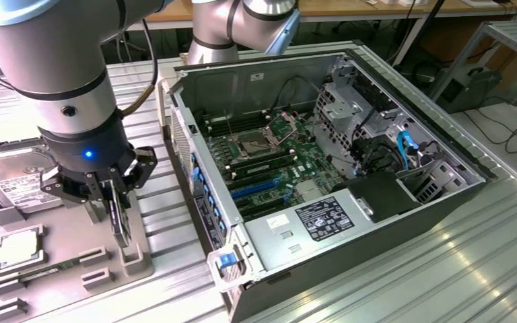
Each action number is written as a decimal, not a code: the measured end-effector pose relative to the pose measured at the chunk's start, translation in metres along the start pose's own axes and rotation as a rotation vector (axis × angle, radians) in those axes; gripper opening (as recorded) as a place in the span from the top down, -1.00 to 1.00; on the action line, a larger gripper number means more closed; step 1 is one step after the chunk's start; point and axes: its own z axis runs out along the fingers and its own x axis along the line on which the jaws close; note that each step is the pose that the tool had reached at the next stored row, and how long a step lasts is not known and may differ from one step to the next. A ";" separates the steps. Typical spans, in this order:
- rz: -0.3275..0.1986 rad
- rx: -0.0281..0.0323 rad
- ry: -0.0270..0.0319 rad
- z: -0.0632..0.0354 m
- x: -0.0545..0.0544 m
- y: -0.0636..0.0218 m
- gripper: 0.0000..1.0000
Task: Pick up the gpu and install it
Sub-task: 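Pick up the gpu and move the gpu toward the slot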
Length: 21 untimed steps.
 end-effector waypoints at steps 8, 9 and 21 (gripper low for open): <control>0.000 0.0001 0.0000 -0.0046 0.000 0.0000 0.44; 0.000 0.0001 0.0001 -0.0051 0.000 0.0000 0.44; 0.000 0.0001 0.0000 -0.0223 -0.001 0.0000 0.44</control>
